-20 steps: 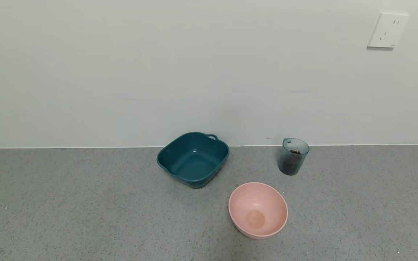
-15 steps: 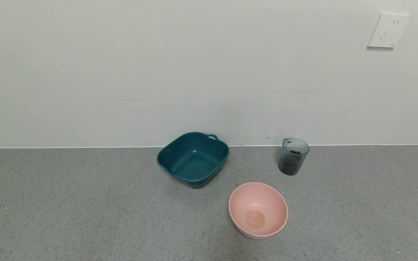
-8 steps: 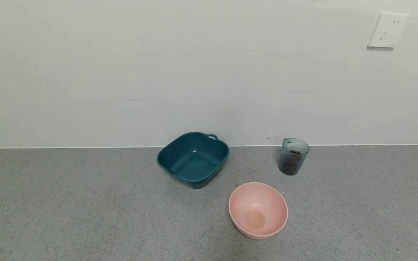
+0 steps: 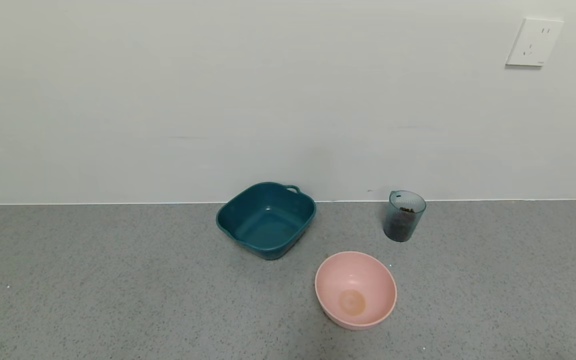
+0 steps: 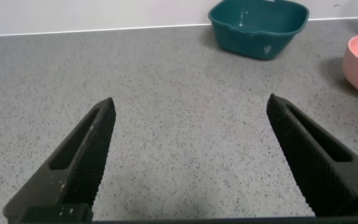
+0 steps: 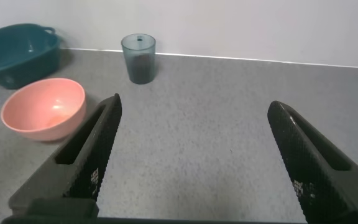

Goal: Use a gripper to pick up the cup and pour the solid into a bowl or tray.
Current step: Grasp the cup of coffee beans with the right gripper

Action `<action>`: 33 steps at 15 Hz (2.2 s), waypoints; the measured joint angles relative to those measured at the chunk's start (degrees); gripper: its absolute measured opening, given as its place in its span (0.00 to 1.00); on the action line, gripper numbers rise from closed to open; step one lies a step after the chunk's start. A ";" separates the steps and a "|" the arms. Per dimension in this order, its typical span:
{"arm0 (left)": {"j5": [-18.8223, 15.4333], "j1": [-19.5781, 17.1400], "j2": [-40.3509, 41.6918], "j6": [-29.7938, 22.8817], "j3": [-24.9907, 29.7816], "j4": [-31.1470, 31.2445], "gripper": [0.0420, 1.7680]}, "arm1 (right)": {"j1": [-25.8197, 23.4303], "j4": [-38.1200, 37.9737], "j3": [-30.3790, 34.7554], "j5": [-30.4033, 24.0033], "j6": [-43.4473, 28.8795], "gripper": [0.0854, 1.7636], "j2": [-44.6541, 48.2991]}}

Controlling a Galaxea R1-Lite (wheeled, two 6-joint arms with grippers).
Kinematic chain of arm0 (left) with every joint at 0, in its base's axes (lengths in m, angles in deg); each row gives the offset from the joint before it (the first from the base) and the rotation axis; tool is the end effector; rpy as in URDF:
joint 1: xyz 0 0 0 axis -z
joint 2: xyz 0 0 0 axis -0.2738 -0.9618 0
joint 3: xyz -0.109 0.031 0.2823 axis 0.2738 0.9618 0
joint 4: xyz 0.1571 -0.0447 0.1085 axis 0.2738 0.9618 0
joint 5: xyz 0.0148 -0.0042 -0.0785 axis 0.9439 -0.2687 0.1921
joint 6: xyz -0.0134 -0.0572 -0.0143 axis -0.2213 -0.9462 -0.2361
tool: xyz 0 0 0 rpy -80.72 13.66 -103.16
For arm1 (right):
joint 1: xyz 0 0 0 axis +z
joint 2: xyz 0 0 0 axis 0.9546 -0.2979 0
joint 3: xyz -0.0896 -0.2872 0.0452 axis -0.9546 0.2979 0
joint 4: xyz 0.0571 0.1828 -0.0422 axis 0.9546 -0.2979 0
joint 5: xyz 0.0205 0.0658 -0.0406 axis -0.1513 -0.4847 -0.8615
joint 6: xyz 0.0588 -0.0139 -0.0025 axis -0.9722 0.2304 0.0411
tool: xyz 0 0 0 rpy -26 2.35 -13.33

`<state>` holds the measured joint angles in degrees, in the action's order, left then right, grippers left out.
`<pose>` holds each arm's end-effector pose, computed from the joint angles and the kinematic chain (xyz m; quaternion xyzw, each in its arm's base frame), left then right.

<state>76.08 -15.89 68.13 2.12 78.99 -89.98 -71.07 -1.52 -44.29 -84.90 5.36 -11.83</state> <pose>0.0171 0.0000 0.0762 0.0000 -0.0017 0.0000 1.0000 0.0395 0.0006 0.1742 -0.0080 -0.0038 0.0099 0.9999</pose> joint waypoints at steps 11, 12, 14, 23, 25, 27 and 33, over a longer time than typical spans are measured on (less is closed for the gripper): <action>0.00 0.02 0.00 0.00 0.00 0.00 0.99 | 10.45 19.36 -6.67 -0.05 -6.10 0.97 -47.71; 0.00 0.00 0.00 0.00 0.00 -0.01 0.99 | 10.91 21.83 -6.58 -0.02 -6.29 0.97 -51.30; 0.00 0.00 0.00 0.00 0.00 0.00 0.99 | 11.48 26.69 -6.51 0.00 -6.44 0.97 -58.38; 0.00 0.00 0.00 0.00 0.00 -0.04 0.99 | 12.32 52.85 -8.08 0.30 -6.40 0.97 -86.03; 0.00 0.00 0.00 0.00 0.00 0.00 0.99 | 12.40 57.55 -9.20 0.48 -5.96 0.97 -90.93; 0.00 0.00 0.00 0.00 0.00 -0.04 0.99 | 12.32 61.48 -10.80 1.49 -4.73 0.97 -95.50; 0.00 0.02 0.00 0.00 0.00 -0.01 0.99 | 11.61 65.90 -18.22 2.82 -2.66 0.97 -105.20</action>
<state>76.08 -15.86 68.13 2.12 78.99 -89.99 -59.46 64.38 -62.52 -82.08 2.70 -117.03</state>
